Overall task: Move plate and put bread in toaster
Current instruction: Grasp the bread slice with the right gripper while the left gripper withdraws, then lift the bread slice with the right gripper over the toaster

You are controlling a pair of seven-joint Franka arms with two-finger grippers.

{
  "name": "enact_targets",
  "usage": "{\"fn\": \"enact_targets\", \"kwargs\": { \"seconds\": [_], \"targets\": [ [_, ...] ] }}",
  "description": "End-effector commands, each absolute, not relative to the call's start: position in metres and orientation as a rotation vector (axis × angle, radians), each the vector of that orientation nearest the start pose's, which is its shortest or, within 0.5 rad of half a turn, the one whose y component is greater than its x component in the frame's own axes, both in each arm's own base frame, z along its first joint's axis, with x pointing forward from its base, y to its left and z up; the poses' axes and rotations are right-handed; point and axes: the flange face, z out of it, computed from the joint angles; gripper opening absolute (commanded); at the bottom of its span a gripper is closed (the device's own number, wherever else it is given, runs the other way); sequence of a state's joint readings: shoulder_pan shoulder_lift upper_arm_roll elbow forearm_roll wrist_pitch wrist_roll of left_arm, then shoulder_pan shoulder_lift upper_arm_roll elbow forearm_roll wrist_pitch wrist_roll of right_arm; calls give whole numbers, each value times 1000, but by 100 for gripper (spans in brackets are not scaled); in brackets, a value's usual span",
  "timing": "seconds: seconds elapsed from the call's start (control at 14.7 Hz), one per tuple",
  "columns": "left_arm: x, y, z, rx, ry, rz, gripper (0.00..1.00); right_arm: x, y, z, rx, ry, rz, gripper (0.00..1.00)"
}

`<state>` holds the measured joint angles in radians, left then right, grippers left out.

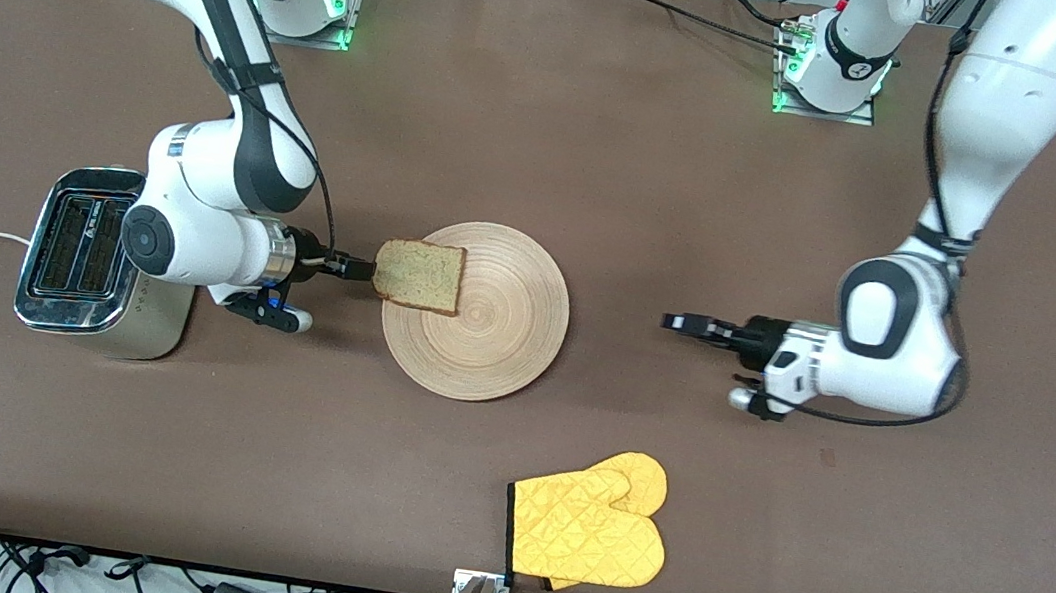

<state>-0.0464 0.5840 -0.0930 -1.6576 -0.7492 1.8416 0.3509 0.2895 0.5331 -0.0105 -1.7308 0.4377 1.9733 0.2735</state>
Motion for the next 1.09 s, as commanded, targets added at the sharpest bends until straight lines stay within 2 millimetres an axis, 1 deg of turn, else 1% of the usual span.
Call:
{"fn": "enact_targets", "kwargs": {
  "seconds": [0.0,0.07,0.14,0.2,0.27,0.34,0.41,0.48,0.54,0.61,0.75,0.82,0.95,1.02],
  "targets": [
    [639,-100,337,2539,-285,-438,50,607,205,248,-2731,371,561,100],
    [638,-88,367,2603,-281,-461,50,606,205,242,-2711,391,573,100],
    [634,-80,400,2686,-251,-480,52,607,205,234,-2694,414,579,100],
    [631,-73,431,2784,-231,-464,55,607,207,231,-2682,424,577,100],
    [628,-72,460,2870,-219,-443,60,607,207,226,-2683,429,582,100],
    [627,-73,482,2962,-193,-444,76,606,208,224,-2678,431,590,100],
    [626,-67,506,3022,-170,-442,100,605,208,219,-2666,443,605,100],
    [627,-61,525,3049,-167,-451,100,604,208,216,-2651,458,614,100],
    [627,-54,535,3059,-155,-454,100,603,209,210,-2646,463,625,100],
    [628,-48,540,3062,-140,-442,100,603,210,209,-2643,464,630,99],
    [628,-36,543,3088,-105,-437,100,602,211,207,-2639,467,633,96],
    [628,-34,545,3110,-104,-435,100,602,212,203,-2623,478,644,92],
    [627,-43,547,3119,-129,-431,100,601,215,203,-2611,482,649,88],
    [627,-44,547,3118,-140,-429,100,600,217,203,-2613,478,650,85]
  ]
}}
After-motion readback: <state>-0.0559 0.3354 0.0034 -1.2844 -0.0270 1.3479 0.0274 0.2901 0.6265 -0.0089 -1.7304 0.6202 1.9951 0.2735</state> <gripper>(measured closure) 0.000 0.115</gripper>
